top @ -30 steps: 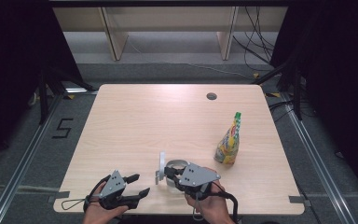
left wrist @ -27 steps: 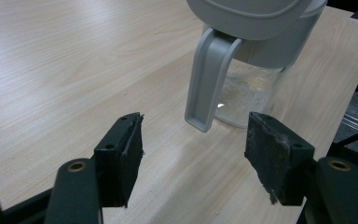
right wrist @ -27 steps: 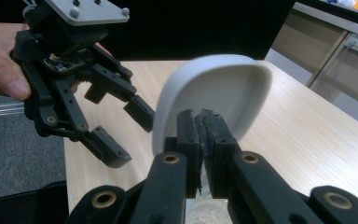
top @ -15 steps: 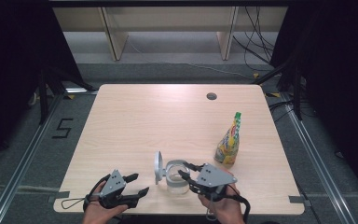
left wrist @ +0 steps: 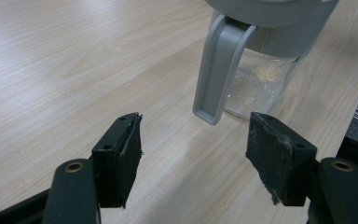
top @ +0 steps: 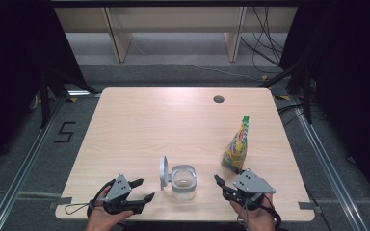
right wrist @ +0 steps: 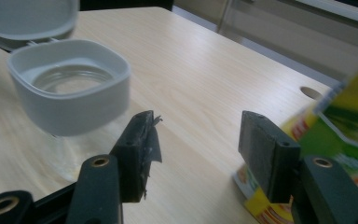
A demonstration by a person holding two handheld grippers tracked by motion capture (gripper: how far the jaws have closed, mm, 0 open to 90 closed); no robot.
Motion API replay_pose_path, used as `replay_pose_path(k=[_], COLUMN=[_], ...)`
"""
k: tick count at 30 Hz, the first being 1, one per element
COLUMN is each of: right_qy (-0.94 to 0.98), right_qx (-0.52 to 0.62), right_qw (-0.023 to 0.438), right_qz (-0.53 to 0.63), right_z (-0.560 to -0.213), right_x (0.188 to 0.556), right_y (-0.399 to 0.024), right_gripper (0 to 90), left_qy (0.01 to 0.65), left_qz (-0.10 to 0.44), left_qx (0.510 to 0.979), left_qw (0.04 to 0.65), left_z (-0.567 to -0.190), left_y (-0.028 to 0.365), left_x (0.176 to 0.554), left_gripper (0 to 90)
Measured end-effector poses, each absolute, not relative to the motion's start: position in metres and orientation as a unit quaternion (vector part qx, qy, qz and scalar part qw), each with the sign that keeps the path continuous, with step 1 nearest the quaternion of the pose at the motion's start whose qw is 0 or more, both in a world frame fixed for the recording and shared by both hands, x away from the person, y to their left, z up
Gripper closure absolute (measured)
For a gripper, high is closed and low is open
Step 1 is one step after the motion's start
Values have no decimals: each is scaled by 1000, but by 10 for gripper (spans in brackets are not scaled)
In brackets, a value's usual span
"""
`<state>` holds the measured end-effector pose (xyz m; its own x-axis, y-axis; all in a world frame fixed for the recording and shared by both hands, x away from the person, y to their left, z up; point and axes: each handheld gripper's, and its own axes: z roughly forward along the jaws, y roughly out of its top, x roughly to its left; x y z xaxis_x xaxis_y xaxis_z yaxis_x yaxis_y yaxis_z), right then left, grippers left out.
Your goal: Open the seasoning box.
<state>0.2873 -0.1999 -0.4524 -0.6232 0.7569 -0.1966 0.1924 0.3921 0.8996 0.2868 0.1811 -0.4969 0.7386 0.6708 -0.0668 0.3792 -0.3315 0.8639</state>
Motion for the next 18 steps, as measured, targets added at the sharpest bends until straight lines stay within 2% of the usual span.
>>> replay_pose_path(k=[7,9,12,16,18], right_qy=[769,764,761,749,744], right_qx=[346,342,365,377,396], right_qw=[309,321,309,325,316], right_qz=[440,442,439,437,436], right_z=[-455,-457,-459,-464,-465], right_x=[284,286,287,292,291], right_y=[-216,-220,-225,-235,-235], right_gripper=[443,426,381,349,332], left_qy=[330,326,334,337,336], left_qz=[147,151,152,163,161], left_qx=[799,803,801,794,794], left_qw=[481,476,473,479,480], left_z=[-498,-498,-499,-497,-497], left_y=[178,180,180,181,181], left_x=[286,287,287,288,288], left_gripper=[345,345,344,344,343])
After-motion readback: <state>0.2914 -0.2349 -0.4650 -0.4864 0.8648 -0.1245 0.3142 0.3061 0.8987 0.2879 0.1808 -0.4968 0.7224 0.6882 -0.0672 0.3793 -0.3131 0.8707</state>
